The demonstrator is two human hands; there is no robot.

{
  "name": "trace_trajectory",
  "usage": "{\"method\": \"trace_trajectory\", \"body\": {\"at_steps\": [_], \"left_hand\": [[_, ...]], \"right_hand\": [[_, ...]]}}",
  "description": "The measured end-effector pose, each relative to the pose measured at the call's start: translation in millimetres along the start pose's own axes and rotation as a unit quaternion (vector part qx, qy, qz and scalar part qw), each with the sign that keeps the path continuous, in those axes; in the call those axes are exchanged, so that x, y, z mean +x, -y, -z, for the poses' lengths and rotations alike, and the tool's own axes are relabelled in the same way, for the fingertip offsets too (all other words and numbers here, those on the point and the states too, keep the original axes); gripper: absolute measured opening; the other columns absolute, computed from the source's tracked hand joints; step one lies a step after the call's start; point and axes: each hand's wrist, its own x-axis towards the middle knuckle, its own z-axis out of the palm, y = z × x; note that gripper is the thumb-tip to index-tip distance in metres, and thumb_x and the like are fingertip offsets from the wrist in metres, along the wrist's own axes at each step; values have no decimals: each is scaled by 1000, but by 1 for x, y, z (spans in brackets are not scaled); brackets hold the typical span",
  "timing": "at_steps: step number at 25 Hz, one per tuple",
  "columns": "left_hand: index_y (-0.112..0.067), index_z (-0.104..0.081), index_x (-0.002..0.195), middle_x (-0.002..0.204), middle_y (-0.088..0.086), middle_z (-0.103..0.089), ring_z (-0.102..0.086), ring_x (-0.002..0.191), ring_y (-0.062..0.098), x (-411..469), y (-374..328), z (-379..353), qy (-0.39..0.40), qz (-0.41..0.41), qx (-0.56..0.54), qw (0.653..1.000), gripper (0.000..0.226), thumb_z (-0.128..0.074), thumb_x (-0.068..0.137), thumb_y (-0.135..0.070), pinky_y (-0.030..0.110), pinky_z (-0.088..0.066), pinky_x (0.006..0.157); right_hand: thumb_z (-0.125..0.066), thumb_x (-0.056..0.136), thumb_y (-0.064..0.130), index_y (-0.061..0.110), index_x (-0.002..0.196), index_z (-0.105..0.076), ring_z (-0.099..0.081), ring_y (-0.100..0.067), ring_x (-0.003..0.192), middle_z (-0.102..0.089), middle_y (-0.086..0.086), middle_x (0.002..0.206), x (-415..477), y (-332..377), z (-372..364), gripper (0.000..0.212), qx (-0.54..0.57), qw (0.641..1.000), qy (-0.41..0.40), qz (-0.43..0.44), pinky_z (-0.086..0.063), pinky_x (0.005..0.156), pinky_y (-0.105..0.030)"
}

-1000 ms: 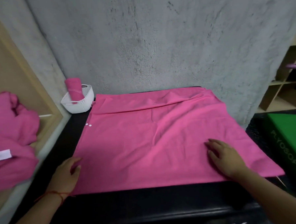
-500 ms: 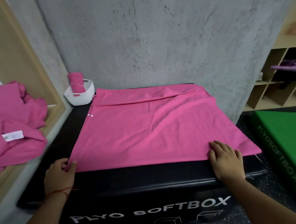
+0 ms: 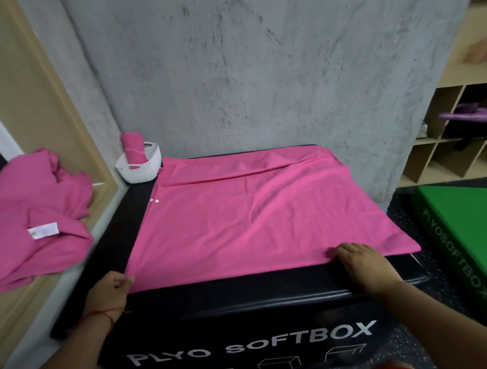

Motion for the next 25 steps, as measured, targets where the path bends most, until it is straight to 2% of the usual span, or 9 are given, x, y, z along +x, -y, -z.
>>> {"method": "trace_trajectory", "body": {"at_steps": [3, 9, 13, 15, 19, 22, 25], "left_hand": [[-16, -66, 75, 72, 3, -69, -65, 74, 28, -15, 8, 14, 16, 23, 10, 1000, 24, -79, 92, -26, 37, -45, 71], [-13, -62, 71, 68, 4, -66, -61, 69, 24, -61, 22, 32, 36, 41, 50, 997, 27, -79, 90, -24, 36, -40, 65], [-11, -58, 68, 66, 9, -62, -60, 71, 31, -86, 26, 46, 49, 57, 51, 996, 27, -77, 88, -15, 37, -40, 67], [-11, -57, 69, 68, 11, -63, -62, 74, 33, -96, 26, 48, 52, 68, 57, 995, 24, -75, 86, -14, 37, -41, 68], [-8, -59, 76, 76, 15, -67, -63, 76, 32, -106, 13, 53, 97, 65, 95, 989, 13, -70, 83, -12, 35, -43, 67], [-14, -58, 84, 85, 11, -67, -63, 79, 29, -105, 2, 60, 103, 34, 135, 985, 11, -66, 81, -21, 35, -52, 77], [-23, -58, 91, 100, 1, -65, -65, 96, 30, -92, -17, 56, 105, -11, 180, 978, 12, -63, 82, -29, 40, -54, 88]], "right_hand": [[-83, 77, 17, 29, 104, -66, -71, -20, 81, -66, 8, 95, -9, 14, 11, 34, -22, 1000, 16, -4, -58, 73, -37], [-57, 89, 24, 29, 105, -65, -67, -21, 85, -62, 10, 95, -56, 32, 27, 19, -21, 997, 49, -48, -55, 75, -40], [-40, 86, 37, 30, 101, -67, -68, -19, 88, -64, 11, 92, -83, 51, 56, 31, -33, 994, 82, -64, -53, 80, -40], [-38, 84, 42, 31, 102, -66, -68, -18, 94, -62, 11, 93, -93, 58, 71, 35, -38, 989, 123, -65, -50, 86, -39], [-41, 86, 51, 35, 119, -63, -66, -11, 103, -65, 16, 102, -104, 63, 93, 42, -47, 978, 198, -45, -44, 99, -35], [-29, 83, 55, 33, 111, -62, -65, -10, 103, -68, 15, 107, -106, 61, 100, 49, -44, 975, 210, -53, -44, 97, -34], [-19, 81, 59, 34, 104, -61, -64, -10, 98, -64, 16, 103, -91, 54, 100, 54, -9, 980, 169, -103, -48, 87, -32]]}}
